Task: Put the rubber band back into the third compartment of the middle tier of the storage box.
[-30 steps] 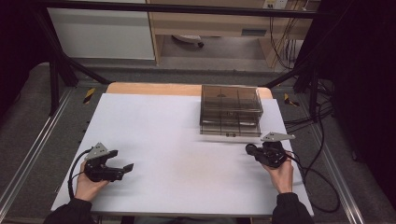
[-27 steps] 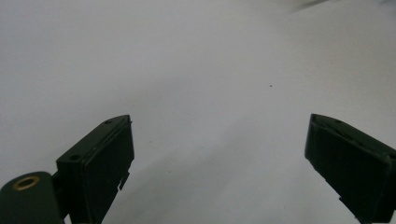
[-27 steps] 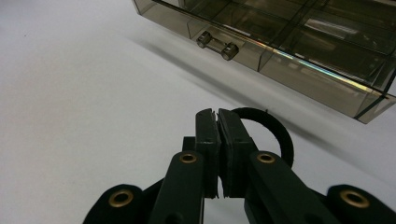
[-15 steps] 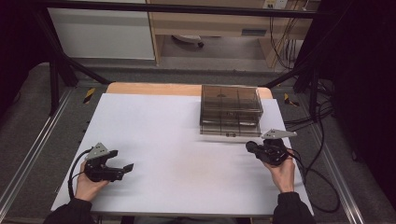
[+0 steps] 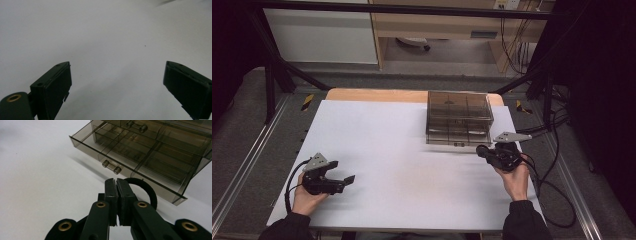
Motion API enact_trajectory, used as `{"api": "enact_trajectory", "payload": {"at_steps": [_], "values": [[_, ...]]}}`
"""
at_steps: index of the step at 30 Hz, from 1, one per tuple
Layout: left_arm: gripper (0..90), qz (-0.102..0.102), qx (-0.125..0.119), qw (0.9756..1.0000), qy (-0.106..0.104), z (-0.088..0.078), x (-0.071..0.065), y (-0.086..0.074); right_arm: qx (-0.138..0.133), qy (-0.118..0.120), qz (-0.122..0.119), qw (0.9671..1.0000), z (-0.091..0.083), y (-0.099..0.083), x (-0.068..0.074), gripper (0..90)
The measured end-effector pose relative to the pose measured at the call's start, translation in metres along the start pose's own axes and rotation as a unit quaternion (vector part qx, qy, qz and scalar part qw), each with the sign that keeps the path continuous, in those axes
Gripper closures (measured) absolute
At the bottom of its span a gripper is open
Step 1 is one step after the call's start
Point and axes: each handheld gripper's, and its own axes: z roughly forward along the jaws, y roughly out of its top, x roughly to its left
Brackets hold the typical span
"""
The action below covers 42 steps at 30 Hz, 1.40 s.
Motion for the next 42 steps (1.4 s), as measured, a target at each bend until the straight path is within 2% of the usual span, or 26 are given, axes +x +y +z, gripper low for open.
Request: {"api": "enact_trajectory", "payload": {"at_steps": [19,42], "values": [[7.8,0.001,0.001,1.0,0.0,0.0,0.0,0.0,-0.004,-0.019,0.004,0.9998,0.007,0.022,-0.008,87.7],[7.8,0.001,0.003,1.0,0.001,0.0,0.001,0.0,0.006,-0.041,0.021,0.9989,0.034,0.038,-0.028,87.7]]}}
